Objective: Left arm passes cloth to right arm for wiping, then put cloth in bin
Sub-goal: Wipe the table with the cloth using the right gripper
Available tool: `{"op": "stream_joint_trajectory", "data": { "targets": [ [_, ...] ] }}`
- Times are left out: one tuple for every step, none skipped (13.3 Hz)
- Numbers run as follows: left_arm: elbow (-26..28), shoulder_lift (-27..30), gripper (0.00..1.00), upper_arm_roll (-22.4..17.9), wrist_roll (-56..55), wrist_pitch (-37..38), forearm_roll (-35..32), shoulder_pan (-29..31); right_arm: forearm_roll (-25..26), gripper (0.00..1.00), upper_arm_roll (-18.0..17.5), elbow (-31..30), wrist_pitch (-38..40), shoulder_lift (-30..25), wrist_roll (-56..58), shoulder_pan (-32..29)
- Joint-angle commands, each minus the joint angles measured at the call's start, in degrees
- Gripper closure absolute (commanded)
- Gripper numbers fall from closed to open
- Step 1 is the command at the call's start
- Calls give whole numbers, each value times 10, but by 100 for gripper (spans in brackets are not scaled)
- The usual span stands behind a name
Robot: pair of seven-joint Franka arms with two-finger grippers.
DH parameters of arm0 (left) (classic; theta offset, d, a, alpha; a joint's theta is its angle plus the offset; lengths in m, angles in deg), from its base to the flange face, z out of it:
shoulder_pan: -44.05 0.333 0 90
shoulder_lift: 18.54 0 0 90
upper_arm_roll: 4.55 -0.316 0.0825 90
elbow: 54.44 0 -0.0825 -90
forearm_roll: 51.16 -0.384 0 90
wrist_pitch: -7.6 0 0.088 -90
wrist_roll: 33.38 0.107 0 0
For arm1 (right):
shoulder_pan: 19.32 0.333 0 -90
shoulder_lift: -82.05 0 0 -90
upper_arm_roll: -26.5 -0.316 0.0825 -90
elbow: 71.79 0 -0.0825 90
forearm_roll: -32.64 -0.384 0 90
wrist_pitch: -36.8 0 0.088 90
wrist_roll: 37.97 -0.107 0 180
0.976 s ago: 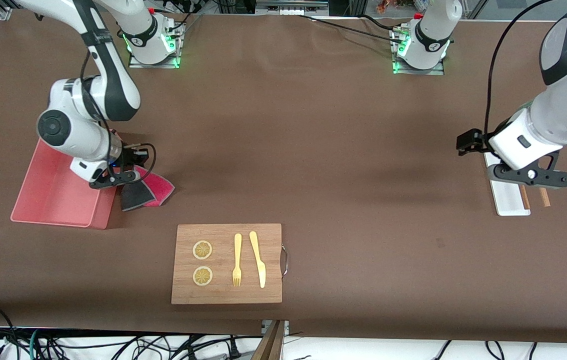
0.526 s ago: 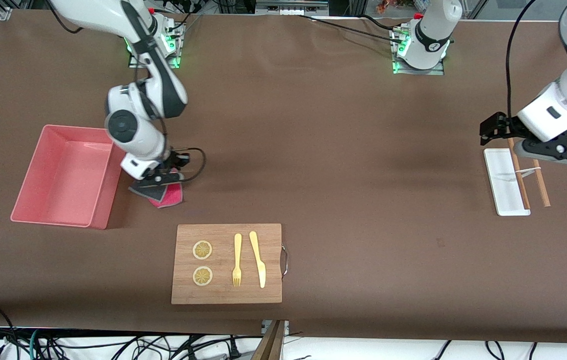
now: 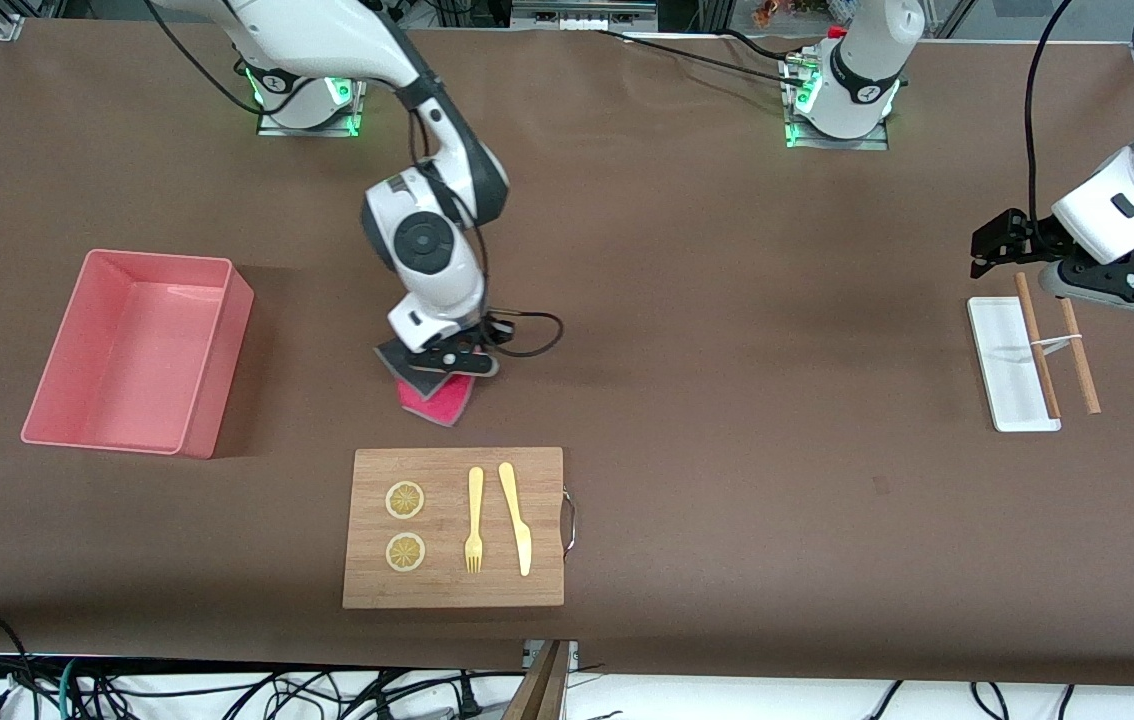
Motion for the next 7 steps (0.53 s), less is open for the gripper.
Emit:
{"op": "stream_joint_trajectory", "data": {
  "targets": [
    [3,6,0,12,12,-4,2,7,-47,100,6,110,56,47,-62,22],
    [3,6,0,21,12,-4,2,18,-58,100,6,133,75,50,-79,28],
    [3,6,0,27,11,-4,2,22,-67,100,6,156,97,49,-92,26],
    [2,6,0,28,11,-4,2,22,-73,100,6,173,127,47,-93,20],
    [-1,5,0,28,11,-4,2,21,-74,100,5,182,149,43,-91,6],
    [-1,5,0,28,10,-4,2,21,-78,100,3,182,156,33,-89,-12],
    [-1,5,0,28,10,-4,2,21,-84,100,-6,171,167,18,-89,-32]
  ]
}}
